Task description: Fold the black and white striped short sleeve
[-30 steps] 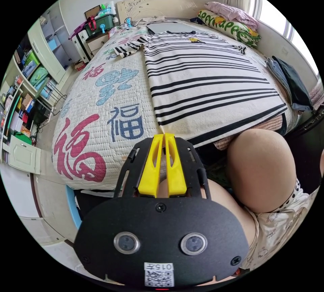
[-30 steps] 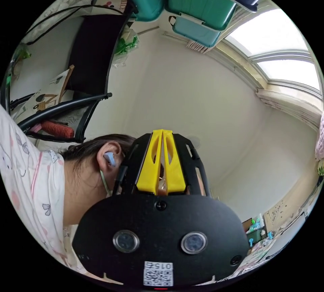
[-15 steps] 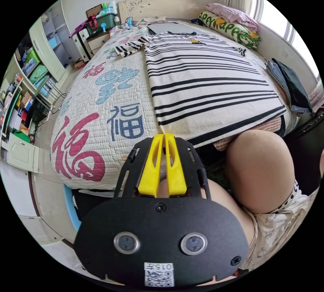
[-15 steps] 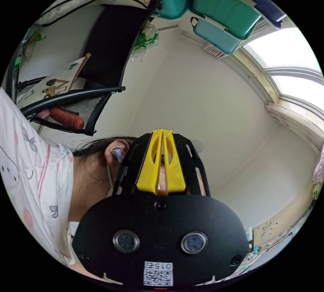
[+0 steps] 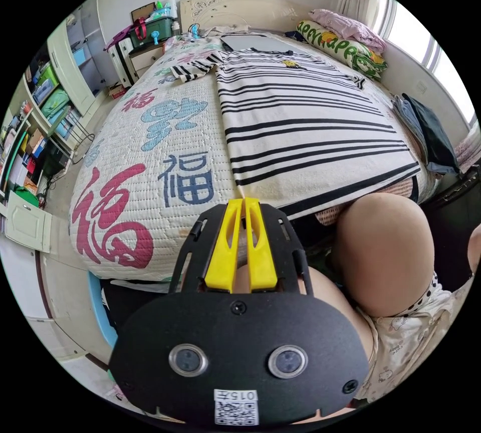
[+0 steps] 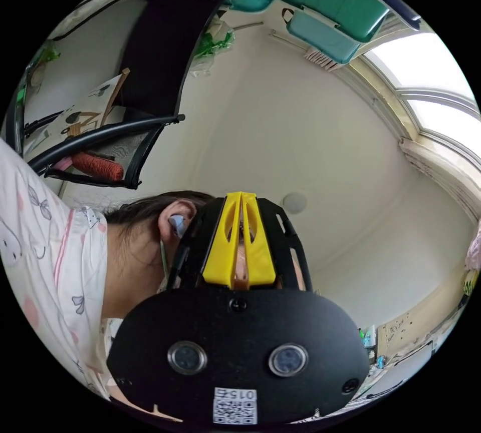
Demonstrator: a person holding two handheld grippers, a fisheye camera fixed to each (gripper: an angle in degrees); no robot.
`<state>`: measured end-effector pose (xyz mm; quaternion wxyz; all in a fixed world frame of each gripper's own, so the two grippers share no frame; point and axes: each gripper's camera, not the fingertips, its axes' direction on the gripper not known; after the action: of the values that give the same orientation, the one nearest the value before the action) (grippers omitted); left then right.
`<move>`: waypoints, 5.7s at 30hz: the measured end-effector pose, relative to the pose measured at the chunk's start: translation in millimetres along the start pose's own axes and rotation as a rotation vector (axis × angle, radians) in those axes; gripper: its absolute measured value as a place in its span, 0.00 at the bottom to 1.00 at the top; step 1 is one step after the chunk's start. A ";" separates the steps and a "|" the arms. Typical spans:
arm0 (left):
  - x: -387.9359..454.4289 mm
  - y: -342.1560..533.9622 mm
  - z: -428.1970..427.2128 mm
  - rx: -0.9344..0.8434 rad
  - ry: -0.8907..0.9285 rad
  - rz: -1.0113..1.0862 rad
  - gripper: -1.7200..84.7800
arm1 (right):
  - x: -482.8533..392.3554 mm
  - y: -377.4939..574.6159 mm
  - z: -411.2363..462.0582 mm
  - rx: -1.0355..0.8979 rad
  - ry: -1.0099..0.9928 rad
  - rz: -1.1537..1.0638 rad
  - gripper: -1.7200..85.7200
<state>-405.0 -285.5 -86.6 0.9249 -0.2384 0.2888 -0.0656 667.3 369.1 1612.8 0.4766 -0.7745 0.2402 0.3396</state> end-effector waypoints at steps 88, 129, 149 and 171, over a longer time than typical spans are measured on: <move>37.8 -11.9 -14.2 -0.030 -0.060 0.012 0.02 | 296.9 550.5 -121.4 -1.914 1.253 0.312 0.03; 29.7 -11.7 -16.3 -0.031 -0.052 0.029 0.02 | 207.2 364.7 126.8 -1.590 1.294 0.799 0.09; 25.5 -32.6 2.9 -0.082 -0.090 -0.017 0.01 | 257.5 181.2 299.9 -1.299 1.033 1.065 0.05; 28.0 -336.8 -3.4 0.082 -0.033 0.161 0.04 | 617.6 294.2 457.6 -0.904 1.217 1.084 0.09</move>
<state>-378.3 -589.8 58.2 0.9409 -0.1775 0.2885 0.0011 730.6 625.1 833.2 -0.3018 -0.7132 0.6225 0.1125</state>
